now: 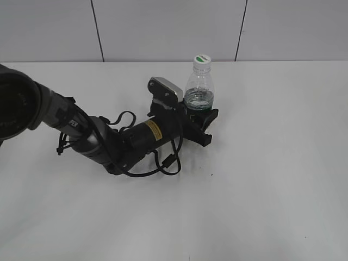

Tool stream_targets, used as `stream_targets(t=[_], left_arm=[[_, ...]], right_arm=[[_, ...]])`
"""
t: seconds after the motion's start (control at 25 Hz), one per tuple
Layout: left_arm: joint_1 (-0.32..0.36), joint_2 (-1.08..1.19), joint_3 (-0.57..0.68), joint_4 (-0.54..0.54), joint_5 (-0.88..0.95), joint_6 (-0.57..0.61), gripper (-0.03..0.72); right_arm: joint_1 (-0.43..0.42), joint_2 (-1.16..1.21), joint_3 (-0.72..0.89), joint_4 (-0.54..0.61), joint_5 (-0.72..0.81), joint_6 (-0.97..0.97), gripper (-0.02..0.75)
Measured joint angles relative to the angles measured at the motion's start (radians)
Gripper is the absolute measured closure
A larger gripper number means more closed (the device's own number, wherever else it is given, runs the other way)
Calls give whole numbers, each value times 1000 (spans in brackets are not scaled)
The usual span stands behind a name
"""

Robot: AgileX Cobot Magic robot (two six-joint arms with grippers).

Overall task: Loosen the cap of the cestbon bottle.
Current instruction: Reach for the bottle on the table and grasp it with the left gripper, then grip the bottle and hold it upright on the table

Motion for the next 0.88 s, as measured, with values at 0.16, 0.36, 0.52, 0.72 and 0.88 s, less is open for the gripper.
stream_targets(t=[0.16, 0.36, 0.52, 0.72, 0.88], left_arm=[[0, 1, 0, 2, -16, 0, 285], [12, -10, 22, 18, -93, 0, 285], [46, -90, 118, 87, -102, 0, 285], [112, -220, 262, 197, -132, 0, 285], [183, -294, 379, 312, -136, 0, 285]], right_arm=[[0, 0, 0, 0, 0, 0, 150], [0, 0, 0, 0, 0, 0, 150], [0, 0, 0, 0, 0, 0, 150], [0, 0, 0, 0, 0, 0, 150], [0, 0, 0, 0, 0, 0, 150]])
